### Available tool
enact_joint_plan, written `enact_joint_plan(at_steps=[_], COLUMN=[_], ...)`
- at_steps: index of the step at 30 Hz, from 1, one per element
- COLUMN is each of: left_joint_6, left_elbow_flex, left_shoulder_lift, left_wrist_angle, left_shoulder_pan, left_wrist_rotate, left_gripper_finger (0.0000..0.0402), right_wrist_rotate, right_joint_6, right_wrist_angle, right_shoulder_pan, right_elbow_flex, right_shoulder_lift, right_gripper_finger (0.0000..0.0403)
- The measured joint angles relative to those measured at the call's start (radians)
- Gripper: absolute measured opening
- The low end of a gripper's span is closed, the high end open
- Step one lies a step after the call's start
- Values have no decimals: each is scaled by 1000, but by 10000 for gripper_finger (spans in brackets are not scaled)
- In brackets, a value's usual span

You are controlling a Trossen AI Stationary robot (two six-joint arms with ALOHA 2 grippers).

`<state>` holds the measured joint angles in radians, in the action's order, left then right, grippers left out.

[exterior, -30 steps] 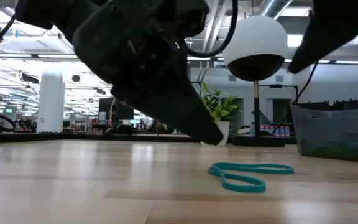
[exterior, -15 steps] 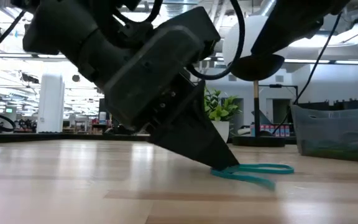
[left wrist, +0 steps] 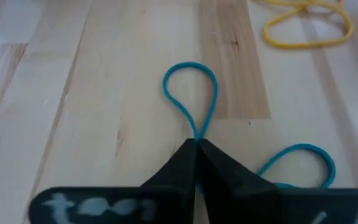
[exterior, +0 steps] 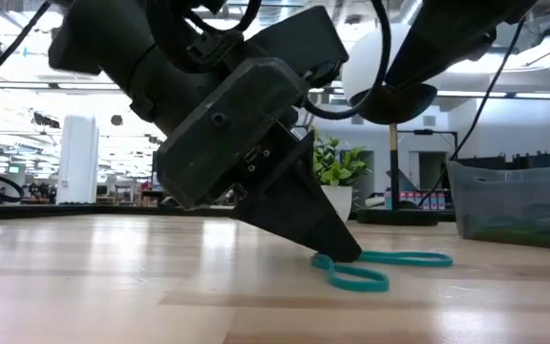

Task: Pick and place items into bin
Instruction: Put the blue rubber band into the black transparent bin

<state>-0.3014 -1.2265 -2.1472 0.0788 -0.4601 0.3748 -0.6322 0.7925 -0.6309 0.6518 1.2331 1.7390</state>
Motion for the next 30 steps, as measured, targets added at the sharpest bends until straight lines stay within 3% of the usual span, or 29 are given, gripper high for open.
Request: enact_joint_plan(at_steps=[4, 10, 18, 30], left_joint_6=[55, 24, 66, 161], left_elbow_flex=[-34, -84, -84, -84], left_shoulder_lift=[60, 182, 221, 220], left_wrist_angle=[-193, -419, -330, -234], left_shoulder_pan=[-18, -57, -112, -150], left_wrist_rotate=[49, 328, 465, 617], left_gripper_finger=[2, 0, 0, 0], right_wrist_rotate=[56, 83, 85, 86], right_joint_6=[-24, -148, -296, -317], right_wrist_angle=[37, 111, 210, 243], right_shoulder_pan=[-7, -32, -82, -98], right_elbow_flex=[0, 0, 0, -25], right_shoulder_lift=[0, 0, 0, 0], right_gripper_finger=[79, 79, 79, 79])
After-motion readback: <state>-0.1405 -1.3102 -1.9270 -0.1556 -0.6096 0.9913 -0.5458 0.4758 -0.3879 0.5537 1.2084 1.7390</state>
